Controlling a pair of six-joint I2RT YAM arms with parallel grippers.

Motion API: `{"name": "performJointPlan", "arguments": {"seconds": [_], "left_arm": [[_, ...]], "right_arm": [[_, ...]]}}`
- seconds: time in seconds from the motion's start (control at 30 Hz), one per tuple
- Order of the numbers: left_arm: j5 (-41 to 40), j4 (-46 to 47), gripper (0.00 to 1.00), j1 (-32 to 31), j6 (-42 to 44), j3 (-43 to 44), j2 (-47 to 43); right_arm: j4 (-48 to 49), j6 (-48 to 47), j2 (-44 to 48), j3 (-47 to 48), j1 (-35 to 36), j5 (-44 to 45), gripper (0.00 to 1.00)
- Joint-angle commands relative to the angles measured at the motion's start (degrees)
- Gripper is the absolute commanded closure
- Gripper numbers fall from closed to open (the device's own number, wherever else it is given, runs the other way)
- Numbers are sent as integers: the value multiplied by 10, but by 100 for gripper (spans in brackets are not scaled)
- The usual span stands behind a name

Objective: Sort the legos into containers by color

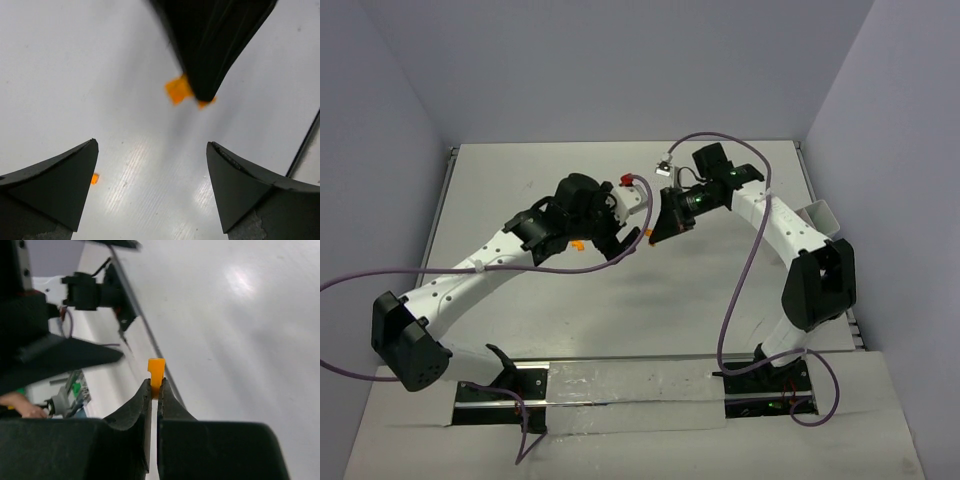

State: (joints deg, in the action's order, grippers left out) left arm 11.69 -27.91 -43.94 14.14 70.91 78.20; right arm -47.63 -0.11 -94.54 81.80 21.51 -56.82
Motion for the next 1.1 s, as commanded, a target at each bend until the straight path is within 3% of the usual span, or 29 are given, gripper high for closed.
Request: {"name": "performJointPlan", "arguments": {"seconds": [0.0,0.13,0.4,0.77,1.07], "left_arm": [[-12,27,1,48,-41,-24,-40],[-39,43,1,71,-77,-51,-43],[-53,15,1,95,-100,-24,26],[-42,9,1,118,-100,-16,49],[-48,2,1,145,-105,-11,63]], "right_arm": [[-67,-102,47,11,-72,167,100],[-55,-169,86,-27,-132,363,100],[-63,-271,68,-20,-248,559,100],[-64,-287,4,-7,-283,657,95],[-56,-272,-38,10,-284,663,77]]}}
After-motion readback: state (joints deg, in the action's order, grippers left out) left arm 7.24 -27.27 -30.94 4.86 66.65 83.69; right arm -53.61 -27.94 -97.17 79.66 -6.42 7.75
